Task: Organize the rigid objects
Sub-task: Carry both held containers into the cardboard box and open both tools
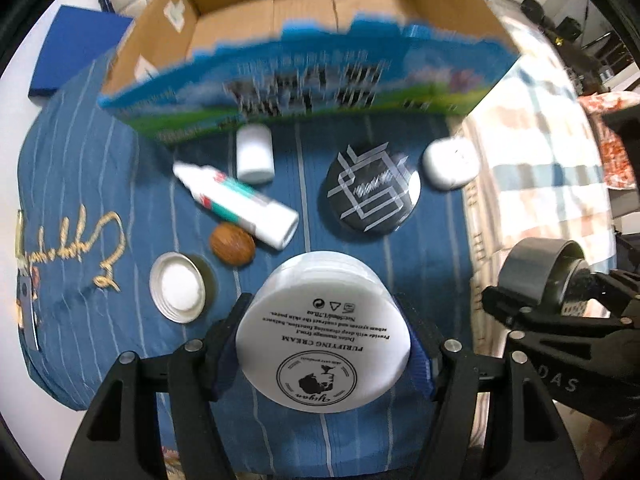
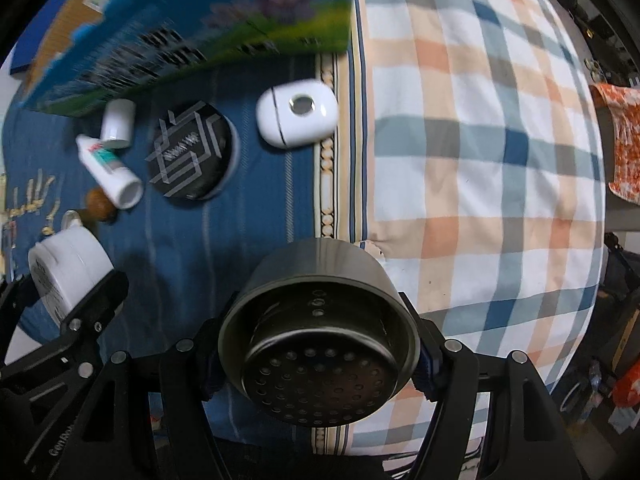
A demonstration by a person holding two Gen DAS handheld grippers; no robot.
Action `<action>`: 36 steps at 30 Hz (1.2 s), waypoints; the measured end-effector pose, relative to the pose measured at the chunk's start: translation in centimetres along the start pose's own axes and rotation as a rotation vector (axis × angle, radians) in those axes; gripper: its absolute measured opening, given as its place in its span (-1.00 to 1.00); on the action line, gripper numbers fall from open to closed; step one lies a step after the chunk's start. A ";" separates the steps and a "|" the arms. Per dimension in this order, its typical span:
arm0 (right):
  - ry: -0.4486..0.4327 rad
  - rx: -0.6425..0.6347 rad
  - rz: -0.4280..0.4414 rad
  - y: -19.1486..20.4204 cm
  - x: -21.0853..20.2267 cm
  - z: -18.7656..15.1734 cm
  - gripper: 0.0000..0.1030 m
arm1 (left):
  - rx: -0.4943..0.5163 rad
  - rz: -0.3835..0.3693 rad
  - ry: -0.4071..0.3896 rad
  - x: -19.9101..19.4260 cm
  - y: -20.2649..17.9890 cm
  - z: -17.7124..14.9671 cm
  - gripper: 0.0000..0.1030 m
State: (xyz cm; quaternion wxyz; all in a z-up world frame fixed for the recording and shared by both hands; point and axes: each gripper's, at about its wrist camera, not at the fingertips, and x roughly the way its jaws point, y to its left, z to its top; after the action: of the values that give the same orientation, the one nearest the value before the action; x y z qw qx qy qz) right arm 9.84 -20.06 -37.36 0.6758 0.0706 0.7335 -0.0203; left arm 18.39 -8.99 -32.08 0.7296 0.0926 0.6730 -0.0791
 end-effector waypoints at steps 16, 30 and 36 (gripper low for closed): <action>-0.202 -0.049 0.122 0.7 -16.4 16.4 0.42 | -0.016 -0.184 -0.231 -11.4 3.7 9.3 0.27; -0.212 -0.035 0.059 4.5 -13.7 34.2 0.42 | -0.046 -0.295 -0.093 -3.3 8.4 27.2 0.27; -0.147 -0.038 0.014 5.8 -8.0 40.8 0.42 | -0.068 -0.318 0.030 3.6 9.4 32.3 0.27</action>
State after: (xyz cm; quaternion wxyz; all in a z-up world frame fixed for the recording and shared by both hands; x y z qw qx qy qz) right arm 51.52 -20.08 -32.53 0.7292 0.0613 0.6815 -0.0068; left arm 52.16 -7.62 -32.90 0.7004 -0.0384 0.6924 -0.1692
